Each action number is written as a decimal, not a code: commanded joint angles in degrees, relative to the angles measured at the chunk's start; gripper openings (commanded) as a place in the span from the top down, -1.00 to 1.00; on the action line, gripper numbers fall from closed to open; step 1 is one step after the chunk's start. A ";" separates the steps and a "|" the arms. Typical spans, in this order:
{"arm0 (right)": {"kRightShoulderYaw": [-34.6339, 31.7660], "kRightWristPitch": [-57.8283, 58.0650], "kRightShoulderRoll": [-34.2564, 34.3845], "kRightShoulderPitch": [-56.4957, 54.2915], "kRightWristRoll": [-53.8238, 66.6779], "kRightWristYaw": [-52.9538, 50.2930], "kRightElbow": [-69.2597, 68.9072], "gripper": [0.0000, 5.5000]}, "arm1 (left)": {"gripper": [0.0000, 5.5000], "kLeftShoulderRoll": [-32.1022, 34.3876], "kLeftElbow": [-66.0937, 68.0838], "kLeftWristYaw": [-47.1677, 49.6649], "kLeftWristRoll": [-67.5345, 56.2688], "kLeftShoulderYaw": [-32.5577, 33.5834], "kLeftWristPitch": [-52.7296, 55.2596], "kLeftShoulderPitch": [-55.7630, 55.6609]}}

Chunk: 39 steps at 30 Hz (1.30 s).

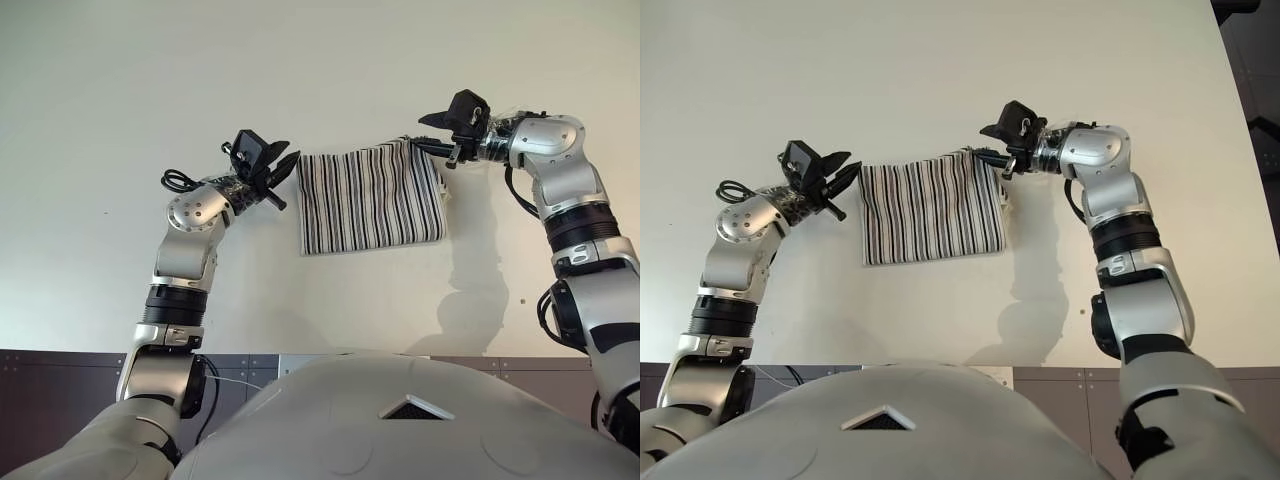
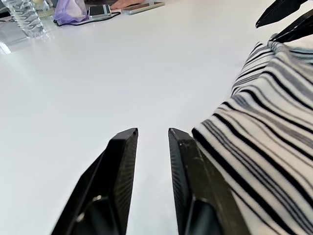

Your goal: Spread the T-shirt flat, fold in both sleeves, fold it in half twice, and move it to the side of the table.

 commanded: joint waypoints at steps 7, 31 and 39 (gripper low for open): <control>-4.58 0.44 1.32 2.76 6.06 1.02 -12.89 0.40 | 0.59 2.57 -2.02 11.82 16.96 -0.45 -12.21 -4.12; 3.23 -11.93 5.57 2.08 -0.32 13.29 12.94 0.40 | 0.59 3.65 23.77 10.67 28.67 -12.59 -40.33 -13.27; -3.53 -6.38 -1.42 0.54 -1.13 -3.97 25.06 0.40 | 0.59 2.93 20.71 18.07 25.09 -4.43 -38.68 -16.83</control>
